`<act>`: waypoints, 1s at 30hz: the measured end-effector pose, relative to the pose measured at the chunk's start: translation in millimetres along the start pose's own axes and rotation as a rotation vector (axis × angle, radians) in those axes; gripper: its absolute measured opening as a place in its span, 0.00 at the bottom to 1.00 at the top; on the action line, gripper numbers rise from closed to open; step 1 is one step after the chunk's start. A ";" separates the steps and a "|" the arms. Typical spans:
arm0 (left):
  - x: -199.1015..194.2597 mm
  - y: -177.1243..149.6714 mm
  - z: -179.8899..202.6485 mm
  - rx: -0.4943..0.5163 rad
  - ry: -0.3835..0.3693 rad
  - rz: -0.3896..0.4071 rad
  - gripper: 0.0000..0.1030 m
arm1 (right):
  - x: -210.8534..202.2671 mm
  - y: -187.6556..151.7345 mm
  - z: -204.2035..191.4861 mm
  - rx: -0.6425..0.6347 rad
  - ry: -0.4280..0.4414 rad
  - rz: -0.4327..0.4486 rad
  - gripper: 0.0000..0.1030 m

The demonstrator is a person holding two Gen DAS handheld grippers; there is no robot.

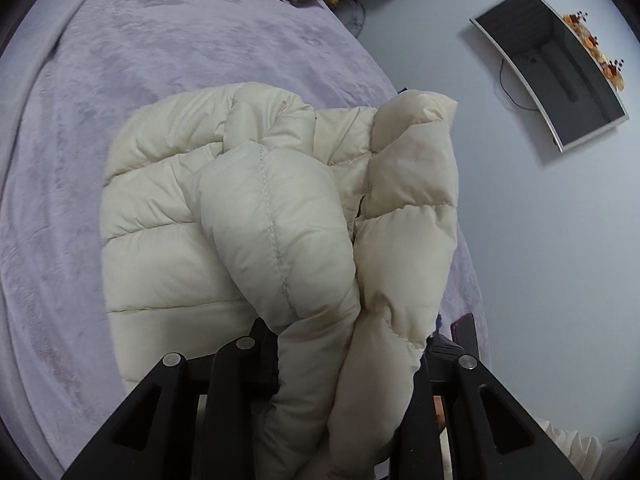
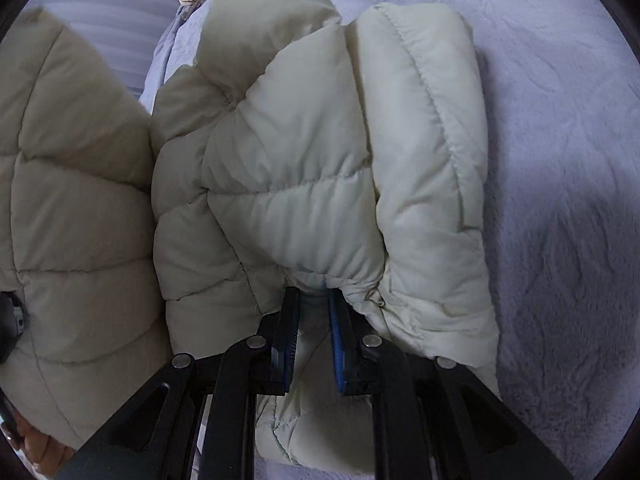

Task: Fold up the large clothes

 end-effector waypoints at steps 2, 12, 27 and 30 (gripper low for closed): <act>17.2 3.3 9.0 0.024 -0.039 -0.008 0.27 | 2.9 0.6 0.1 0.006 0.028 -0.006 0.14; 36.7 7.4 8.4 -0.006 -0.185 0.015 0.54 | -8.5 9.3 42.3 0.095 0.174 -0.056 0.16; 42.7 2.3 22.8 0.044 -0.061 0.017 0.54 | -135.7 90.2 29.2 0.145 0.381 0.031 0.56; 40.8 3.5 27.6 0.063 -0.035 0.001 0.54 | -99.8 96.3 26.8 0.150 0.244 -0.048 0.06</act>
Point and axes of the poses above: each gripper's, at about its wrist camera, not at the fingertips, and x roughly the way its jaws point, z to its right, y to its top, the point moved 2 cm from there along x, roughly the way its jaws point, and after that the axes turned 8 degrees about x, right-handed, at the moved point
